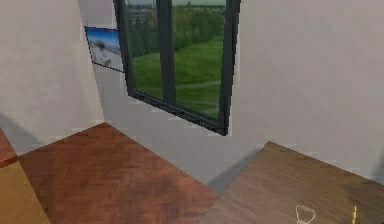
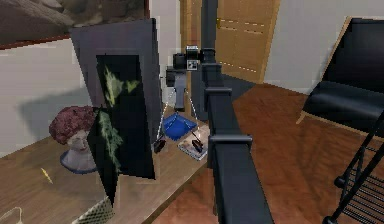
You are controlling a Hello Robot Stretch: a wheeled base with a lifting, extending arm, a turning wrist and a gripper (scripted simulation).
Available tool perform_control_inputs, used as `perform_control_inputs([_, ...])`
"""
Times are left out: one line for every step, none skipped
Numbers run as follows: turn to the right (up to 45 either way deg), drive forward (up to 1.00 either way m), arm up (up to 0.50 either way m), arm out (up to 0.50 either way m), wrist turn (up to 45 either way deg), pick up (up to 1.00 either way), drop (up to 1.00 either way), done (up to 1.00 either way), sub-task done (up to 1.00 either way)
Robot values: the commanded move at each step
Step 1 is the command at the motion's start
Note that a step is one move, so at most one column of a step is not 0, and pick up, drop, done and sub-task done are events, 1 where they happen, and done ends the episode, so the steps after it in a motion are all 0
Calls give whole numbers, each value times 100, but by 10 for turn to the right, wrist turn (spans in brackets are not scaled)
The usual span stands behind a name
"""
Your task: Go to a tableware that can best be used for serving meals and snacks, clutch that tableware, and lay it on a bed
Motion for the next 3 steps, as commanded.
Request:
perform_control_inputs([0, 0, 0, 0, 450, 0, 0, 0, 0])
perform_control_inputs([0, 0, 0, 0, 450, 0, 0, 0, 0])
perform_control_inputs([0, 0, 0, 0, 450, 0, 0, 0, 0])
